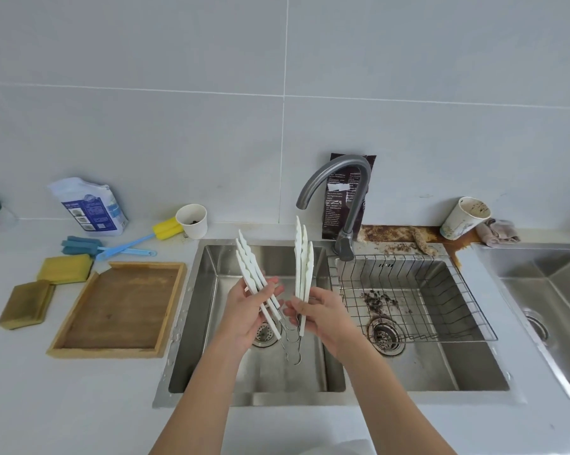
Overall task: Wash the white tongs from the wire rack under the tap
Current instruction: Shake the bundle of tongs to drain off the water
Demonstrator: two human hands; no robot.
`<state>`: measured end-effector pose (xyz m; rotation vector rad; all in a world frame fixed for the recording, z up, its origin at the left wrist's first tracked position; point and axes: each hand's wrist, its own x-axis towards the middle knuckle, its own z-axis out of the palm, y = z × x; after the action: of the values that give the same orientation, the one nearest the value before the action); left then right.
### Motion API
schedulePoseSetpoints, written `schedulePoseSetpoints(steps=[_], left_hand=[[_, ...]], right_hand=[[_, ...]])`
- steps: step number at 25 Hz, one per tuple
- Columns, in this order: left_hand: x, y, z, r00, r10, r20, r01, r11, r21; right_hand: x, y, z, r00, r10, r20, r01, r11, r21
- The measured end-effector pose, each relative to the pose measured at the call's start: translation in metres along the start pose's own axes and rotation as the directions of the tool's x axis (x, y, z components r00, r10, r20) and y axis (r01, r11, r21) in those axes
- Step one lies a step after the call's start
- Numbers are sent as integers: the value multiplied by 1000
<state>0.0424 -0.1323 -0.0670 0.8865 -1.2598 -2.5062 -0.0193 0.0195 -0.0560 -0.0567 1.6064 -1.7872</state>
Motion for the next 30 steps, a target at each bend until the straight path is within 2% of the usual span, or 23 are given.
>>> schedulePoseSetpoints(steps=[4, 9, 14, 18, 21, 26, 30], left_hand=[[-8, 11, -19, 1000, -10, 1, 10, 1000, -4], [-25, 10, -44, 991, -97, 97, 87, 991, 104], [-26, 8, -54, 992, -126, 30, 119, 976, 180], [-23, 10, -49, 997, -80, -11, 81, 978, 193], [-22, 6, -43, 996, -75, -42, 82, 978, 194], [-20, 0, -34, 994, -41, -98, 61, 977, 204], [-18, -4, -31, 997, -1, -81, 22, 967, 255]], right_hand=[[-10, 5, 34, 993, -21, -117, 25, 999, 28], [-14, 15, 58, 980, -2, -197, 30, 990, 138], [-12, 21, 61, 984, 88, -156, -61, 983, 171], [-3, 14, 56, 990, 55, -128, -42, 994, 99], [1, 14, 49, 987, 117, -111, -105, 988, 109], [8, 13, 40, 986, 134, -96, -126, 988, 84], [11, 14, 34, 987, 123, -102, -114, 989, 92]])
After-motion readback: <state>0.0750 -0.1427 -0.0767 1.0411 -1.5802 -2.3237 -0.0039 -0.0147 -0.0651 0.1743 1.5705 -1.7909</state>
